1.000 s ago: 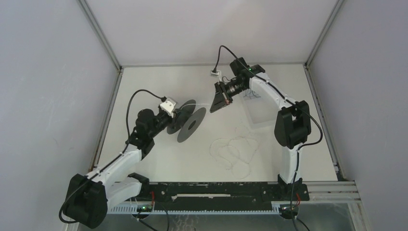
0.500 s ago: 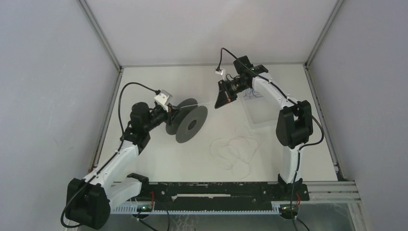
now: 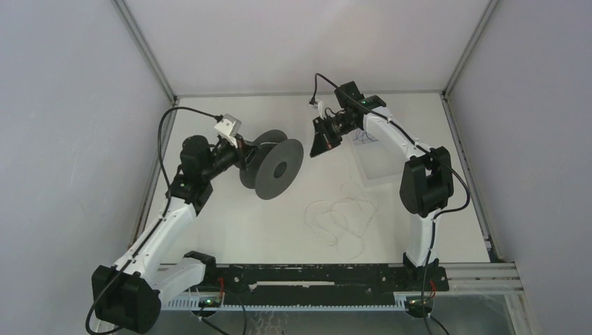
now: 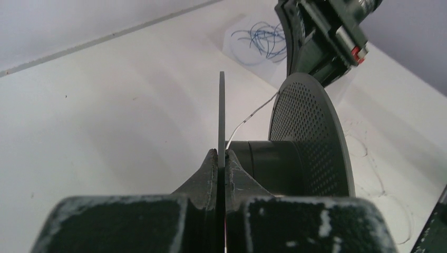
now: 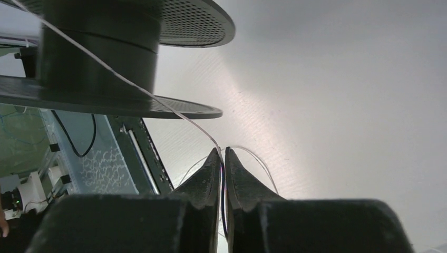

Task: Wrap the cables
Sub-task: Wrap the cable around the cable reel.

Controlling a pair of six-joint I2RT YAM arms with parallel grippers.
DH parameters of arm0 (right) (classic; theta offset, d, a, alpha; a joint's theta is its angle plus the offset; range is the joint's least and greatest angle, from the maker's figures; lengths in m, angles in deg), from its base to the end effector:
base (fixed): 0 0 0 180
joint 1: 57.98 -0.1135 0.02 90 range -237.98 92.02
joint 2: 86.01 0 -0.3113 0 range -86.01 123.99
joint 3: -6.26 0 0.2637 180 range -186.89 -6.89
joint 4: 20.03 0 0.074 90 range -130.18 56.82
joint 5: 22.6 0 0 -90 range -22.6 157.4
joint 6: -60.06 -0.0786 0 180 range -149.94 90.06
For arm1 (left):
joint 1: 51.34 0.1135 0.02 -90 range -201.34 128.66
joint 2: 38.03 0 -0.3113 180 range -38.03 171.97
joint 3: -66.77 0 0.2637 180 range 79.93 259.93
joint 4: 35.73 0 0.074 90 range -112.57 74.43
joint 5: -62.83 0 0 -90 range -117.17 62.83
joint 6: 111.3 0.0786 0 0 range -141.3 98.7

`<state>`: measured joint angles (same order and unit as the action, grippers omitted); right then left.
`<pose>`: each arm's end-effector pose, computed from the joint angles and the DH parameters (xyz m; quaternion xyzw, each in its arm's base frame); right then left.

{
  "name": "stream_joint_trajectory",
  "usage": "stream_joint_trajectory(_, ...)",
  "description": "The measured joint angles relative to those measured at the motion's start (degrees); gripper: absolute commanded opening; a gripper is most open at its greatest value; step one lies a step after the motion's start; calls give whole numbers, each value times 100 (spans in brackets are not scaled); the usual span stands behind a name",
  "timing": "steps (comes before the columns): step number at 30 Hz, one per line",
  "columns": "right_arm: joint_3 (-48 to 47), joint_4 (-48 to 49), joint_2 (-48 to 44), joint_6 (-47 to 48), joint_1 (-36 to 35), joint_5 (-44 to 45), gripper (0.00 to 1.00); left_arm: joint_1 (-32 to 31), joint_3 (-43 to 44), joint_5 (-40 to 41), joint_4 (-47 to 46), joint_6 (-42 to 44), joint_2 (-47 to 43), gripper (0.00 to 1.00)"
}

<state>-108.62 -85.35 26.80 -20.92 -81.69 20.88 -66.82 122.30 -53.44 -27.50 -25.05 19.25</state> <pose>0.3999 0.2379 0.2956 -0.3395 0.8319 0.4082 0.1617 0.2390 -0.1023 0.3423 0.2216 0.7271 -0.2762 0.5882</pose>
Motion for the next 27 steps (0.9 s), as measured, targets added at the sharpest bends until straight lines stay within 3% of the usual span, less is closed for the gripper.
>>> stream_joint_trajectory(13, 101, 223, -214, 136, 0, -199, 13, 151, 885, 133, 684, -811, 7, 0)
stream_joint_trajectory(27, 802, 1366, -223, -254, -125, -442, 14, 219, 2114, 1467, 1755, -2048, 317, 0)
